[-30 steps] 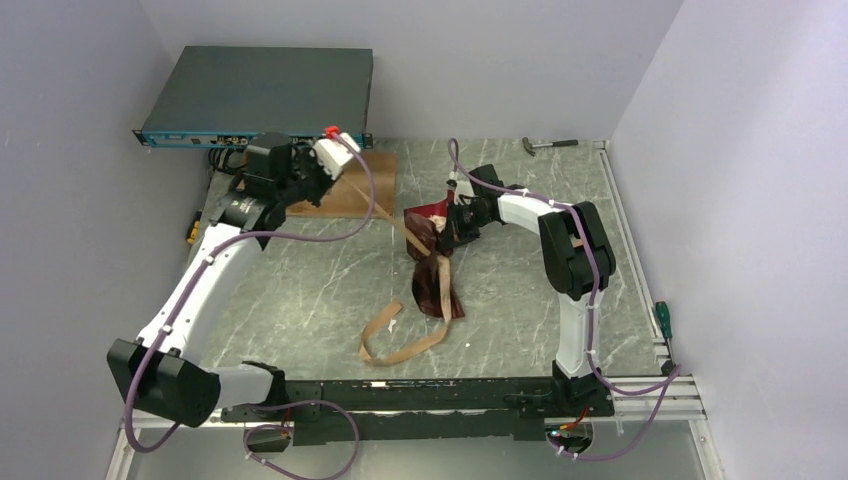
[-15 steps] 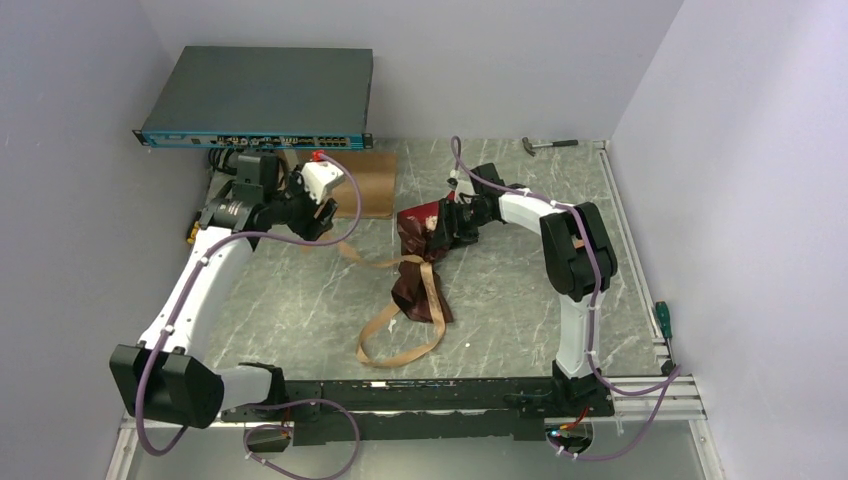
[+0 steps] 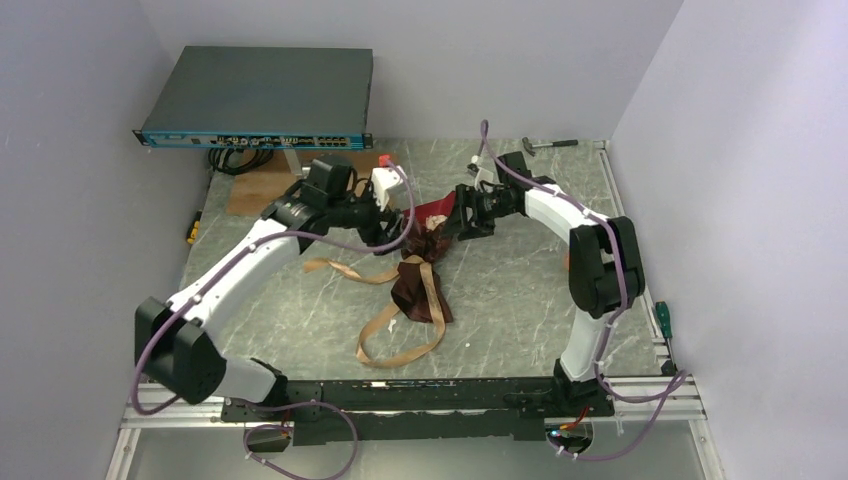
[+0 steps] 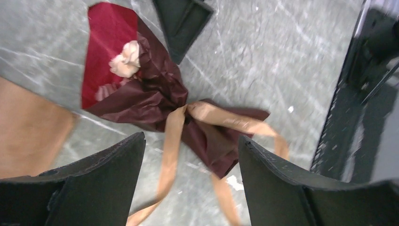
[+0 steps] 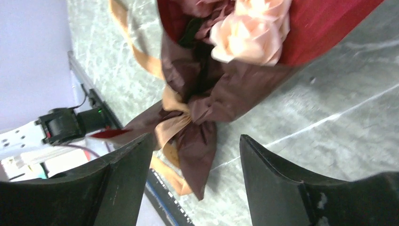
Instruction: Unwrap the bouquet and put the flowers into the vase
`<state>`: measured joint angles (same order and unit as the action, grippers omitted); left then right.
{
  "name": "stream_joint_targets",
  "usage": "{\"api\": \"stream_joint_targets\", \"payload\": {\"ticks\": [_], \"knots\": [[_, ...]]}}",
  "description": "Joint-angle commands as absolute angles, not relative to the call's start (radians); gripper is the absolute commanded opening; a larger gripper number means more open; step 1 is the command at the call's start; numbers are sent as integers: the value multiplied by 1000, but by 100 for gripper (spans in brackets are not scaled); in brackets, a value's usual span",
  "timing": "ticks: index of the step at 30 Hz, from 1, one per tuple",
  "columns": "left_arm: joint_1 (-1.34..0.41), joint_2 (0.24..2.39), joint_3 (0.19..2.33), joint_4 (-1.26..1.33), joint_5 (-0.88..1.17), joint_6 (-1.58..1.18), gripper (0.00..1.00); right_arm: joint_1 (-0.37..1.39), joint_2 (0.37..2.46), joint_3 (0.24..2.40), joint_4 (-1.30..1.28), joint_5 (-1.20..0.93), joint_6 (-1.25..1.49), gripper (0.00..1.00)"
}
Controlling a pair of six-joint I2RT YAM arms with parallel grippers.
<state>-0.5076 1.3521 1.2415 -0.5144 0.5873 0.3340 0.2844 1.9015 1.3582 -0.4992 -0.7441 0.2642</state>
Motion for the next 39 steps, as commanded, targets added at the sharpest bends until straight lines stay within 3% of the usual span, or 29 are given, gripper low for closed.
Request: {"api": "stream_joint_targets", "payload": {"ticks": [1,5,13,25,29,31,34,38,39], "knots": [[-515,1460,1225,-360,608,-118,79,283,1798,1284,-464,-885,307,67],[-520,1521,1172,-295,569,-302,83,324,1783,1241,-418,-914,356,59],[-546,1600,1066,-247,509,-373,82,396,1831,1217,-388,-892,346,59],[-547,1668,1012,-179,524,-379,73,411,1917,1225,-386,-912,333,32],[-546,1692,1013,-180,523,-388,59,413,1918,1232,-396,-916,320,11],[-546,1696,1009,-192,521,-390,48,411,1917,1239,-418,-913,297,1],[-545,1695,1003,-222,502,-379,32,405,1916,1249,-460,-899,253,0],[-537,1688,996,-275,450,-357,2,383,1919,1266,-528,-856,185,0],[-537,1686,996,-288,440,-350,0,377,1921,1272,-552,-847,163,0]]}}
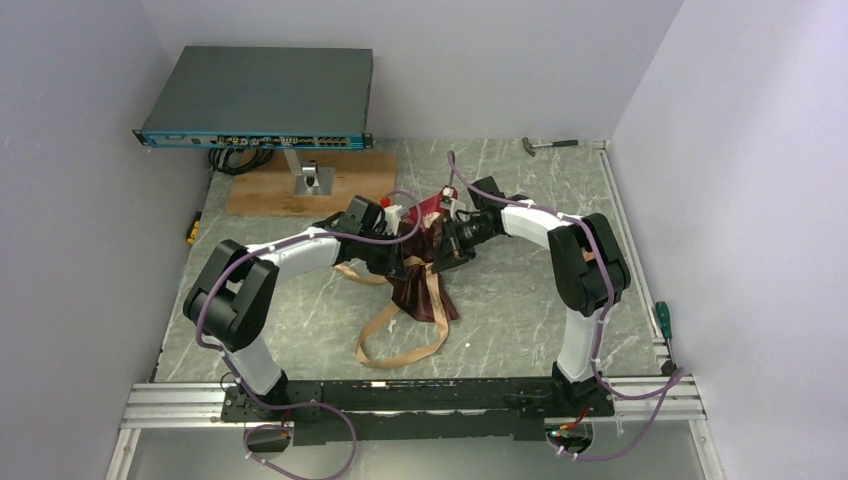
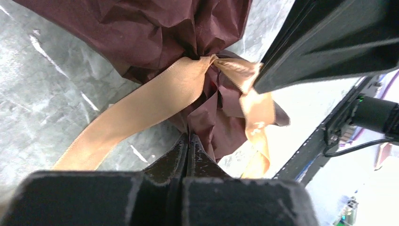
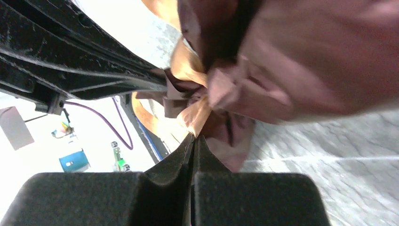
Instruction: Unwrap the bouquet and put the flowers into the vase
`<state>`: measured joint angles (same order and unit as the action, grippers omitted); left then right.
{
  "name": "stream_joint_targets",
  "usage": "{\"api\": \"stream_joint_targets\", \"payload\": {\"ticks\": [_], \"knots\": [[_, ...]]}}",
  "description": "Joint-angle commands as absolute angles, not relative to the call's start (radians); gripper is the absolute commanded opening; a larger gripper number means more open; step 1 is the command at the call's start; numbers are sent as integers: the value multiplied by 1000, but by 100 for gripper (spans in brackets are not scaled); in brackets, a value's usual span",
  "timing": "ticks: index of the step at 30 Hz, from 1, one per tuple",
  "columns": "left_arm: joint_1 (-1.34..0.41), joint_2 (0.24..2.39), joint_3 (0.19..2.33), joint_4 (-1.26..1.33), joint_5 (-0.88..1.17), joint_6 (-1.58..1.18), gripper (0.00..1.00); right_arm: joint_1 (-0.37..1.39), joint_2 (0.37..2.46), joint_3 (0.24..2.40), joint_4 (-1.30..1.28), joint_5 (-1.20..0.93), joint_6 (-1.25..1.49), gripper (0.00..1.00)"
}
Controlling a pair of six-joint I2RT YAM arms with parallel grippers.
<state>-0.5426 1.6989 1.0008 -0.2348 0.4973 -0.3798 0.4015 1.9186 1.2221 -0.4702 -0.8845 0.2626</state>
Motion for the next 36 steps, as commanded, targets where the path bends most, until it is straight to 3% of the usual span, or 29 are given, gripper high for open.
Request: {"api": "stream_joint_targets", "payload": {"ticks": [1,16,20,22,24,26,32,36], "knots": [[-536,1686,994,-296,436,-343,0,369,1924,1279,-572,-838,143,0],[-502,1696,963,-337,411,-321,0,288,1961,1264,-728,-670,-103,0],[-503,1701,971,-322,435,-305,0,291,1974,1269,-729,-739,-116,0],[-509,1703,981,-310,458,-294,0,290,1971,1279,-730,-841,-104,10],[-523,1706,999,-307,473,-272,0,285,1955,1278,-711,-902,-81,40],[-535,1706,1010,-299,485,-252,0,273,1930,1265,-671,-941,-39,63],[-546,1709,1023,-303,479,-216,0,250,1891,1245,-539,-1014,122,90],[-546,1708,1023,-301,481,-218,0,267,1940,1246,-441,-1001,244,93]]}}
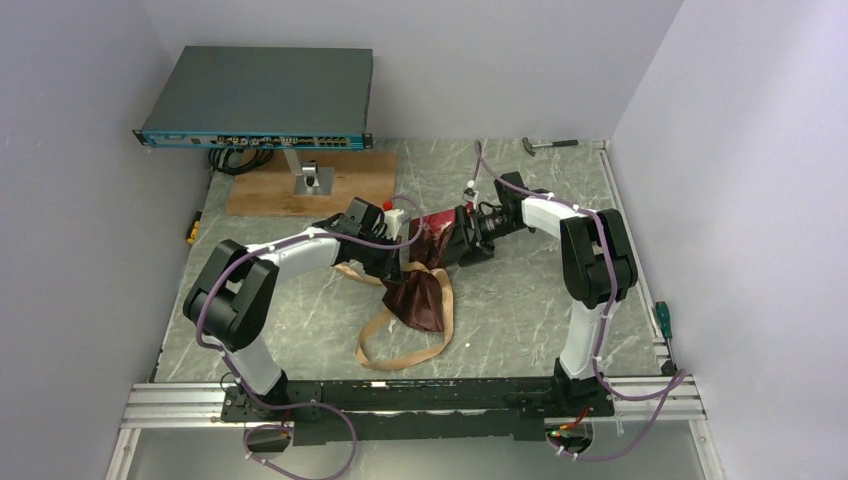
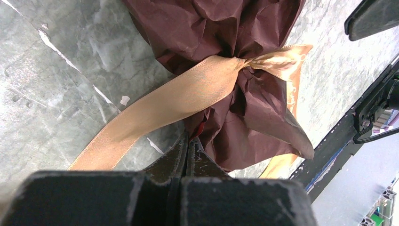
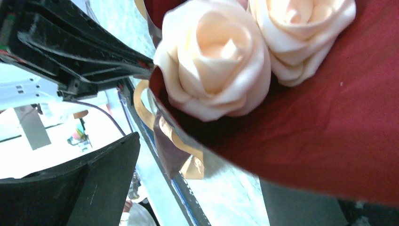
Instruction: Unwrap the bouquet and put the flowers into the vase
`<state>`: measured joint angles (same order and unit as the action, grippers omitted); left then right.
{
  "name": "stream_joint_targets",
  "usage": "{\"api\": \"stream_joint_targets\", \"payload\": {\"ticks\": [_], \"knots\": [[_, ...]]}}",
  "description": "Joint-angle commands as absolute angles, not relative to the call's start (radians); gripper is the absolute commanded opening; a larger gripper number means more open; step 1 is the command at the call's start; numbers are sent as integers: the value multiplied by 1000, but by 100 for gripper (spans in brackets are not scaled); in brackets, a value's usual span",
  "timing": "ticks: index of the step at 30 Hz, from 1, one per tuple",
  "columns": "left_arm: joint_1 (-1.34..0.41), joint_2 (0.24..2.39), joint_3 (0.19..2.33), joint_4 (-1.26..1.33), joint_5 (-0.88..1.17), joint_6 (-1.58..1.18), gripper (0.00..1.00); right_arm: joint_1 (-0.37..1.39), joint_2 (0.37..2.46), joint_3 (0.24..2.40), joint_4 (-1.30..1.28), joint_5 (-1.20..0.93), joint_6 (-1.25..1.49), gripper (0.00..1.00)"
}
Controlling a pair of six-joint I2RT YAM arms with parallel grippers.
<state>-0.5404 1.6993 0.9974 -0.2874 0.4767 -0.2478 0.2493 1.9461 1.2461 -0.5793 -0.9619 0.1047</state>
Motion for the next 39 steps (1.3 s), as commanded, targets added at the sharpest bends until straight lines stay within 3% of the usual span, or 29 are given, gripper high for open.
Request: {"api": "stream_joint_targets", "payload": {"ticks": [1,6,10,12,15,17,18,20,23,25,32,39], "knots": [[-546,1710,1021,-300,483,-219,0,274,1954,1246,-409,-1007,271,93],[-547,1716,1031,-302,484,-209,0,322,1989,1226,-276,-997,381,91],[-548,1726,1043,-316,487,-191,0,339,2027,1207,-263,-914,396,80],[-548,1725,1045,-313,492,-178,0,339,2041,1207,-287,-857,380,70],[-546,1709,1046,-309,524,-141,0,340,2040,1205,-306,-796,355,43],[-544,1670,1038,-300,564,-88,16,343,2049,1217,-328,-775,334,22],[-540,1642,1031,-290,582,-57,28,346,2052,1225,-343,-761,321,17],[-531,1580,1021,-269,614,39,40,351,2051,1231,-358,-741,301,11],[-520,1494,1032,-274,645,199,54,362,2045,1230,-370,-721,281,9],[-503,1456,1046,-288,663,285,58,371,2046,1233,-377,-713,274,9],[-410,1515,1120,-352,747,557,53,391,2032,1243,-386,-694,267,10],[-552,1602,1178,-307,691,660,47,397,2025,1255,-394,-692,275,11]]}}
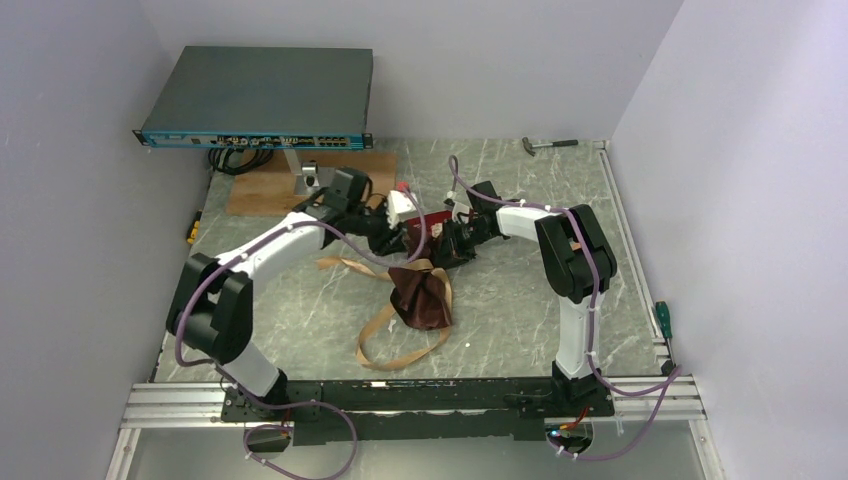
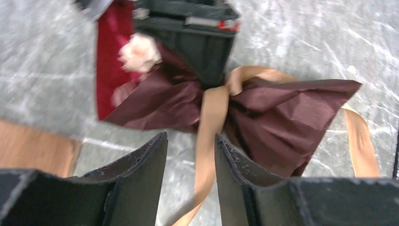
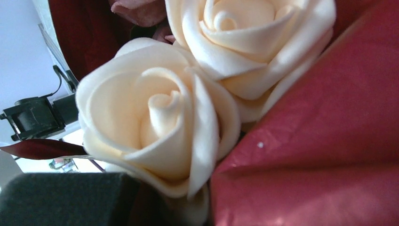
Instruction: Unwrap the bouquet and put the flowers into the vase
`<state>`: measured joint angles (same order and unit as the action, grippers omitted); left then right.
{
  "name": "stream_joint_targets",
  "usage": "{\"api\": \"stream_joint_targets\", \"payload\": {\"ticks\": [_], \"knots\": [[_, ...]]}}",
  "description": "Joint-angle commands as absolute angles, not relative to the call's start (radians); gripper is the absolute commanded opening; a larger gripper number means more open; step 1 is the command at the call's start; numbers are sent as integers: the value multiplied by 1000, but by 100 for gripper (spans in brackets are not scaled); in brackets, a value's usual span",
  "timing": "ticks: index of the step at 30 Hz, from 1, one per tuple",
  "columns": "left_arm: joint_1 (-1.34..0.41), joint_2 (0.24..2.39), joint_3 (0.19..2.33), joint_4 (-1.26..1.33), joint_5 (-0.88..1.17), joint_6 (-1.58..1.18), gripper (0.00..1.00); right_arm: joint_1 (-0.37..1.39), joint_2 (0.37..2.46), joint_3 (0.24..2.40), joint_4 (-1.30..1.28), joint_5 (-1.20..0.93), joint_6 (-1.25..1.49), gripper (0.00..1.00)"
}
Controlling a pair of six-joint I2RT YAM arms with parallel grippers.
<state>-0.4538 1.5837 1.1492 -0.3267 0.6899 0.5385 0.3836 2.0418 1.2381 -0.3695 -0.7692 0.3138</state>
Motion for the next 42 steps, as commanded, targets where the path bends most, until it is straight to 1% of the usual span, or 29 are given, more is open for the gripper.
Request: {"api": "stream_joint_targets", "payload": {"ticks": [1,4,9,14,17,19,20,23,26,29,32,35,36,39,42], "knots": [[-570,1607,1166,-271,673,664,46,397,2024,1255,-395,-692,275,11],[-606,1646,1156,-243,627,683,47,397,2022,1256,-396,-695,276,11],[-642,1718,1171,-243,571,711,53,397,2023,1265,-403,-698,273,12],[-670,1778,1184,-217,488,763,53,397,2023,1260,-400,-704,275,13],[-677,1817,1222,-228,444,761,51,397,2024,1259,-398,-705,275,14],[-683,1825,1229,-241,432,768,47,397,2026,1263,-403,-706,273,14],[-683,1820,1220,-239,429,775,44,397,2028,1265,-405,-705,272,15],[-685,1790,1183,-217,428,791,27,396,2029,1270,-408,-700,270,20],[-685,1753,1154,-242,467,812,14,389,2022,1269,-398,-708,278,33],[-684,1719,1116,-264,510,847,8,378,2006,1256,-366,-755,294,52],[-685,1704,1083,-260,516,865,3,377,1973,1235,-323,-759,306,56],[-684,1703,1065,-238,512,873,2,374,1970,1231,-287,-781,333,56],[-684,1703,1063,-231,513,872,2,374,1978,1233,-280,-786,341,53],[-683,1700,1066,-215,517,864,1,374,1998,1235,-281,-768,348,36],[-674,1687,1073,-214,537,852,1,372,2008,1232,-296,-729,335,26]]}}
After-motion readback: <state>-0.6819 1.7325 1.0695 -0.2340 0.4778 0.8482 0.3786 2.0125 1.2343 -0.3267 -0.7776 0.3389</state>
